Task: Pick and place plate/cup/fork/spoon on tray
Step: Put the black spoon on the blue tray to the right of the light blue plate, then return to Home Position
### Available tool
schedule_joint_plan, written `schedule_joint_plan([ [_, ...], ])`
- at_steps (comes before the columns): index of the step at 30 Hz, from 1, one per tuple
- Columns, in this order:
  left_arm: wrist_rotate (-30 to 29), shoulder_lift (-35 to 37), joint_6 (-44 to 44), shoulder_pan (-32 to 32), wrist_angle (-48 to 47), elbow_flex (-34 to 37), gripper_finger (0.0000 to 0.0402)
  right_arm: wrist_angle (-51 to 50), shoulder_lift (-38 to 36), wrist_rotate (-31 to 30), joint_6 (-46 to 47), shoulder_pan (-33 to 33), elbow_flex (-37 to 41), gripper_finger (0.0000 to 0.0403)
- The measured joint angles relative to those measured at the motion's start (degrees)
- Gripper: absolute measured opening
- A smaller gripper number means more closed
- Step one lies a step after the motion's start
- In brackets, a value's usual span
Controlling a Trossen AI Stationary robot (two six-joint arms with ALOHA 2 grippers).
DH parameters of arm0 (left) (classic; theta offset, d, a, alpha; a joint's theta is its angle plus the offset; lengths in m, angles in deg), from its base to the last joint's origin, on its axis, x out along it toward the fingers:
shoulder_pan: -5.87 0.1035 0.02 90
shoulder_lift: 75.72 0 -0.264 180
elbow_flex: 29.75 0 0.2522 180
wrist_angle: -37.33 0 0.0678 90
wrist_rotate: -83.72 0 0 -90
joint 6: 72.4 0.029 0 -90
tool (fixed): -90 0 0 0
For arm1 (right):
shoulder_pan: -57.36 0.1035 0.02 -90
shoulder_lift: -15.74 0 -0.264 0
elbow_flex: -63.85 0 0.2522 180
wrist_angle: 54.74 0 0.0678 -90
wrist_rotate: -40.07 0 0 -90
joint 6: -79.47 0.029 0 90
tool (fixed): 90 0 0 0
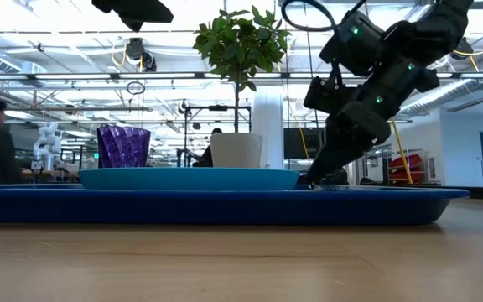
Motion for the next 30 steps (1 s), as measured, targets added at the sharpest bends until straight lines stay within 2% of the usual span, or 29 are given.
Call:
schedule_joint_plan([
  [8,-0.45,0.0,0.53,0.0,-0.02,0.0,0.0051,1.33,-2.13,-1.54,-1.76,0.0,-0.04,0.0034],
  [14,-3.92,0.0,1.29,0.0,-0.01,0.0,0.0051,1.78,-4.66,-1.84,-1.84,0.0,-0.04,0.0034],
  [19,-5.88,0.0,1.74,0.04,5.38,0.09,0.0051,3.56,-7.44,-4.61,-3.21,0.0,-0.04,0.0034],
  [22,-5.89,0.95,2.14,0.04,4.74,0.09,0.0051,2.93,-11.68,-4.56,-3.99,0.0,-0.04,0.0034],
  [25,-5.86,3.65,0.93,0.02,-0.2,0.09,0.0051,1.65,-17.77,-4.37,-5.05,0.54,0.87,0.0034],
  [28,-5.98,7.18,-2.14,-0.12,-5.06,0.15,0.0051,1.55,-25.04,-4.25,-5.86,0.9,4.31,0.0034],
  [30,-7.05,10.4,-3.58,-0.64,-5.02,1.75,0.0051,1.59,-30.41,-4.25,-5.8,0.9,7.53,0.0034],
])
